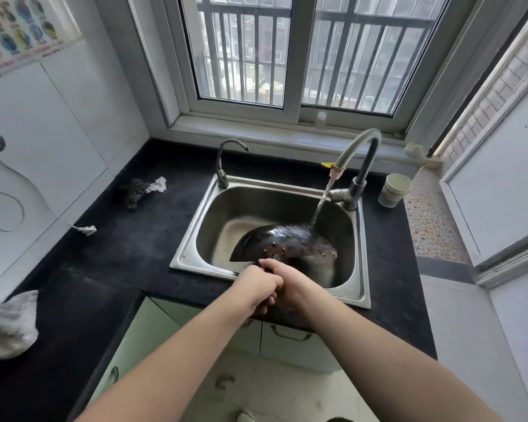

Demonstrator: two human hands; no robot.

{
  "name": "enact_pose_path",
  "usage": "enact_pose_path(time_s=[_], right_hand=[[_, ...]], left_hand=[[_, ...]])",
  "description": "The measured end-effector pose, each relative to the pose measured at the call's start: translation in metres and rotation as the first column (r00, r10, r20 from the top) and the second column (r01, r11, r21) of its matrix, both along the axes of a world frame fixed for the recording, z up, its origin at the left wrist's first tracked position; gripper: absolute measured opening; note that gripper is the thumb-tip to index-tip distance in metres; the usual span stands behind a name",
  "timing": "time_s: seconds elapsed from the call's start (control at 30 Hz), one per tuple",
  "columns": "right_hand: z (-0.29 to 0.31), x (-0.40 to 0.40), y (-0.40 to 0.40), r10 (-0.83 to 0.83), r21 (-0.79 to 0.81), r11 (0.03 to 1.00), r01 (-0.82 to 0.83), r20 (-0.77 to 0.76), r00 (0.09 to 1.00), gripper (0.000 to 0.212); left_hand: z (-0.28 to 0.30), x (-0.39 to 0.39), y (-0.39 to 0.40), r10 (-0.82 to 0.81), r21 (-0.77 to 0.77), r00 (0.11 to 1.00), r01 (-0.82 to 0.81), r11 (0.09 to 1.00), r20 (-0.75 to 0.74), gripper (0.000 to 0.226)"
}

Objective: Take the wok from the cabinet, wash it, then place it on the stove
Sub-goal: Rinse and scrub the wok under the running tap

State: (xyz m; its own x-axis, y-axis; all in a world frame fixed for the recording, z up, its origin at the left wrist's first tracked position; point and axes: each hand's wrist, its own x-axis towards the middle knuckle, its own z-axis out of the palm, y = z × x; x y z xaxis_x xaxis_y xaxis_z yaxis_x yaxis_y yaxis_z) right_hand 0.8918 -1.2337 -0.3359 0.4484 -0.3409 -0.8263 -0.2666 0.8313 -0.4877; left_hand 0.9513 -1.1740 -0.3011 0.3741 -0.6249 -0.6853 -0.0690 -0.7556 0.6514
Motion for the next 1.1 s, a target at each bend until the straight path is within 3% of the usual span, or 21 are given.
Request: enact_pose_path(time_s=[0.17,0.27,0.37,0.53,0.7,0.8,0.93,1.0,1.1], right_hand=[[-0.005,-0.004,-0.019,0.047,0.03,0.998,-0.054,0.199,0.979,0.06],[0.0,-0.012,-0.033,0.074,0.025,0.996,-0.081,0.22,0.973,0.047],[0.004,-0.034,-0.053,0.165,-0.04,0.986,-0.161,0.154,0.974,0.044],[0.013,-0.106,-0.116,0.313,-0.152,0.934,-0.323,-0.082,0.946,0.039],[0.018,-0.143,-0.196,0.075,-0.298,0.947,-0.121,-0.161,0.984,0.023],[0.016,-0.134,-0.235,-0.061,-0.433,0.901,-0.03,-0.196,0.979,0.018],[0.006,-0.112,-0.272,-0.045,-0.728,0.661,-0.182,-0.28,0.959,0.027],[0.003,-0.098,-0.284,0.043,-0.799,0.459,-0.388,-0.417,0.908,0.035],[-0.003,-0.071,-0.298,0.164,-0.771,0.134,-0.622,-0.602,0.781,0.04]], left_hand=[[0.018,0.008,-0.018,0.06,0.011,0.988,-0.059,0.998,-0.143,0.023],[0.03,0.011,-0.03,0.122,0.044,0.964,-0.115,0.992,-0.238,0.023],[0.039,0.012,-0.039,0.151,0.081,0.937,-0.132,0.988,-0.315,0.021],[0.045,0.017,-0.052,0.209,0.137,0.919,-0.172,0.976,-0.333,0.016],[0.047,0.013,-0.063,0.236,0.166,0.916,-0.191,0.967,-0.324,0.011],[0.045,0.007,-0.066,0.277,0.171,0.905,-0.231,0.958,-0.324,0.011],[0.041,-0.005,-0.067,0.282,0.16,0.914,-0.245,0.956,-0.291,0.014],[0.037,-0.009,-0.064,0.293,0.165,0.916,-0.256,0.953,-0.273,0.018],[0.034,-0.01,-0.06,0.301,0.183,0.92,-0.26,0.948,-0.251,0.016]])
